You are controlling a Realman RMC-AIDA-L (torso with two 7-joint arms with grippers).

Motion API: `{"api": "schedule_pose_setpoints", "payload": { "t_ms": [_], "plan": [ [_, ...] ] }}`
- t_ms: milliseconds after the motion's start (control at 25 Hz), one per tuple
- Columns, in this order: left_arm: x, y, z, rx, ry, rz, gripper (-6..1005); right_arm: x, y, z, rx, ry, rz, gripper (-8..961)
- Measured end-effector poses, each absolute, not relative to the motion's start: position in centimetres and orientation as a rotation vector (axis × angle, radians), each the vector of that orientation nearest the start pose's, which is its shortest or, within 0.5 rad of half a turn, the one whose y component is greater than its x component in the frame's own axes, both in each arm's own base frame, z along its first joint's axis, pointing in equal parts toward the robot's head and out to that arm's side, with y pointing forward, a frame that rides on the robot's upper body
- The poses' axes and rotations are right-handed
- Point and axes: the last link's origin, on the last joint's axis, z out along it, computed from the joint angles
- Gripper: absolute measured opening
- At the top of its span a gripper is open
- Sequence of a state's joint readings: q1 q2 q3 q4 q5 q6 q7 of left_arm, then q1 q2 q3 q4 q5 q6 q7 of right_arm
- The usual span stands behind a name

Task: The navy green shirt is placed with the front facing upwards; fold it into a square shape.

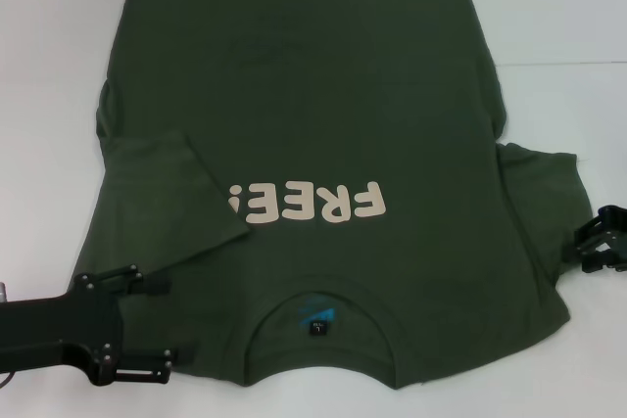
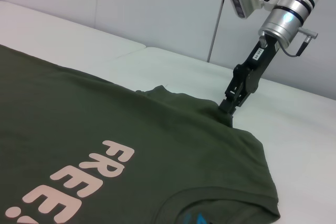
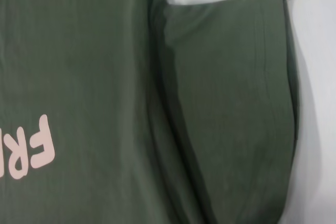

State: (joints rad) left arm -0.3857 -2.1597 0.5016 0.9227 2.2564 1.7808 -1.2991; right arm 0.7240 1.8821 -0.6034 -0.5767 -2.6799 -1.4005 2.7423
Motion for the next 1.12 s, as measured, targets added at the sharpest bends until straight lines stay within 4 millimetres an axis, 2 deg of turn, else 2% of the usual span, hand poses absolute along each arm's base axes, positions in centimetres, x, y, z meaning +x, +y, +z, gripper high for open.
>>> {"api": "schedule_pose_setpoints", "payload": {
  "t_ms": [160, 240, 480, 1120],
  "plan": [
    [-29.7, 27.0, 2.0, -2.779, -0.566, -0.532, 950, 32.6, 37.4, 6.3, -1.836, 2.084, -0.011, 389],
    [-29.7, 27.0, 2.0, -2.779, -0.566, -0.532, 950, 32.6, 37.4, 6.3, -1.835, 2.083, -0.010, 154],
    [-29.7, 27.0, 2.0, -2.779, -0.567, -0.531, 950, 32.6, 37.3, 6.3, -1.845, 2.071, -0.013, 43],
    [-29.8, 27.0, 2.1, -2.775, -0.572, -0.531, 950, 32.8, 37.8, 7.7, -1.855, 2.012, 0.078, 15]
  ]
}}
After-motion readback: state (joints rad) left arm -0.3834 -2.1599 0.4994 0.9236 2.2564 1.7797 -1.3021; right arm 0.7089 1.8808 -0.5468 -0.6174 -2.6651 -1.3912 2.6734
